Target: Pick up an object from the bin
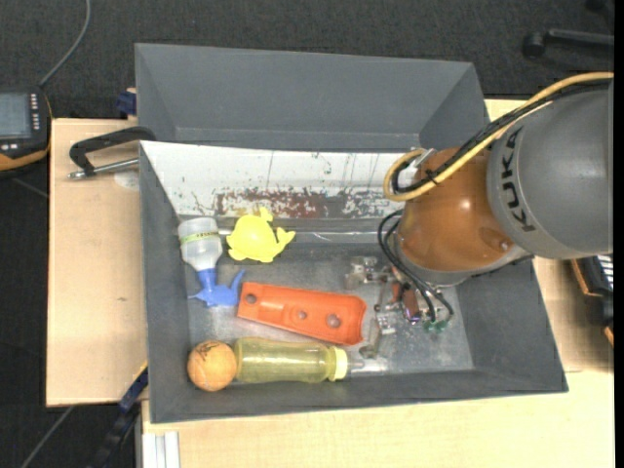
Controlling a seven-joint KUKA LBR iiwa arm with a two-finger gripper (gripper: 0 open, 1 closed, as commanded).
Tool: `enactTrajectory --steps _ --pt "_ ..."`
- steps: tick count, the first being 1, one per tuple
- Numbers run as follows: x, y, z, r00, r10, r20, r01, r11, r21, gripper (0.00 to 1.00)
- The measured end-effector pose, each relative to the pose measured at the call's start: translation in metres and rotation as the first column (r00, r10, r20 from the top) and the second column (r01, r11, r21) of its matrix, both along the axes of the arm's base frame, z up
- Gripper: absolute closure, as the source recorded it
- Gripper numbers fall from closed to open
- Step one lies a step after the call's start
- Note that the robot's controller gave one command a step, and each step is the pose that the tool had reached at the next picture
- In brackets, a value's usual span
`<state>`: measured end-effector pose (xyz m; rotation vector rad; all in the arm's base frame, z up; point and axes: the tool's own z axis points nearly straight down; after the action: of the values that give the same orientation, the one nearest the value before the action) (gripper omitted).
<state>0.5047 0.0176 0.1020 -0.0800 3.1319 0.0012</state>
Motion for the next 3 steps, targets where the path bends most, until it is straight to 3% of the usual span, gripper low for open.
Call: enactTrajectory --steps 1,2,3 --pt "-0.01 0.008 -0.029 0.993 0.119 -0.002 -0.119 0.993 0.001 0.0" --pt "-0.009 0.016 -0.032 0.995 0.095 0.002 -0.095 0.995 0.0 0.0" --pt "-0.001 0.034 -0.028 1.0 0.002 0.004 -0.002 1.0 0.002 1.0"
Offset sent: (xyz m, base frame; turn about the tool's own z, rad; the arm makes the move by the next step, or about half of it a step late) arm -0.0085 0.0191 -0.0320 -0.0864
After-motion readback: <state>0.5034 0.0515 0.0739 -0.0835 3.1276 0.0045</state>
